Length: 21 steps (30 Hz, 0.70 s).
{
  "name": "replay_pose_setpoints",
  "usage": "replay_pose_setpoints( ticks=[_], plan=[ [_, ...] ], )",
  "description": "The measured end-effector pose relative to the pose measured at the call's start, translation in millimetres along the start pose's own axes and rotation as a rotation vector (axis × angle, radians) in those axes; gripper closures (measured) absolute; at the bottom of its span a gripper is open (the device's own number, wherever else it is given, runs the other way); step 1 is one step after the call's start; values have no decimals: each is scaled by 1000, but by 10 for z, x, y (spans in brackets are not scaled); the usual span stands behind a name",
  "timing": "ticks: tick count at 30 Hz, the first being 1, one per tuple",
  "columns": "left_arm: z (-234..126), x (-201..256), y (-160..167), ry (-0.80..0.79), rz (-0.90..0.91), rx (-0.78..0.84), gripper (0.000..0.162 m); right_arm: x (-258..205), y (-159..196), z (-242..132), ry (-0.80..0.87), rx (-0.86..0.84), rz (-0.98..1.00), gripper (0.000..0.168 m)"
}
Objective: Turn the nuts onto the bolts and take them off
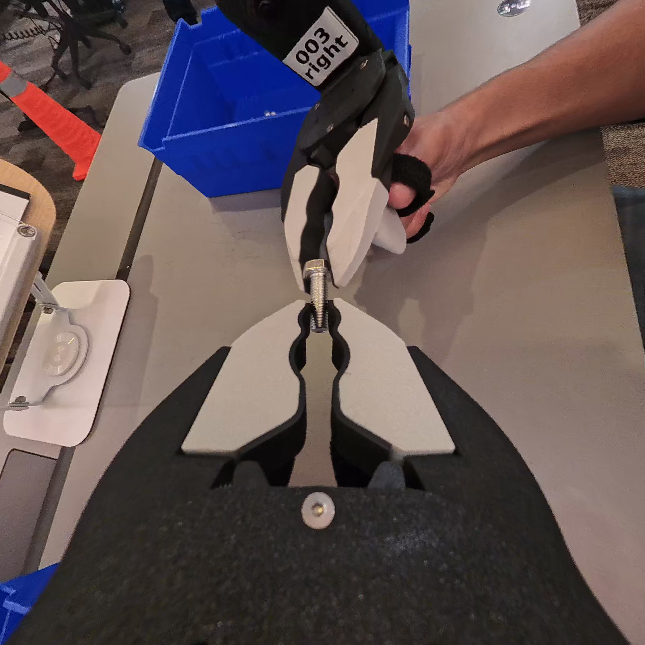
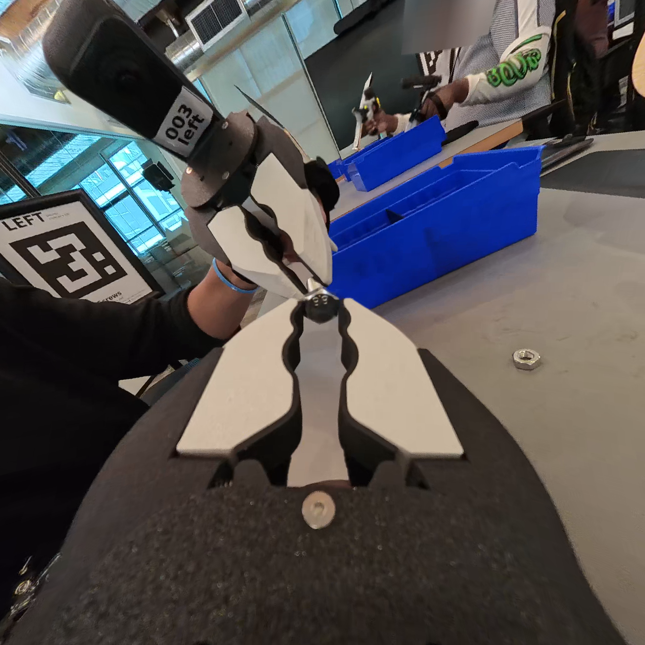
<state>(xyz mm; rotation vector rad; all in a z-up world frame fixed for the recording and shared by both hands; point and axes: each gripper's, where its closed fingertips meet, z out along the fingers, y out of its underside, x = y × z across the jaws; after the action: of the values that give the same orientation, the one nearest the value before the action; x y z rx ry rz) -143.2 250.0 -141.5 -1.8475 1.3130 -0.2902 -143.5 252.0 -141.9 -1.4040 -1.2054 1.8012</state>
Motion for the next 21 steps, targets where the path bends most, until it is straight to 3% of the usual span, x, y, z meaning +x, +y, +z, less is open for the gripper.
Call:
replay_pose_setpoints(
  ticks=[12, 14, 17, 21],
  plan=[
    [-5, -32, -79, -25, -12, 60, 153, -4, -45, -57, 19, 0, -35, 150],
    [-66, -119, -65, -61, -63, 72, 137, 55, -64, -108, 69, -12, -55, 150],
    [-87, -305, 197, -102, -195, -15, 114, 207, -131, -242, 201, -21, -99, 150],
    [256, -496, 816, -143, -330, -264, 120, 328, -240, -372, 330, 20, -131, 150]
  ],
)
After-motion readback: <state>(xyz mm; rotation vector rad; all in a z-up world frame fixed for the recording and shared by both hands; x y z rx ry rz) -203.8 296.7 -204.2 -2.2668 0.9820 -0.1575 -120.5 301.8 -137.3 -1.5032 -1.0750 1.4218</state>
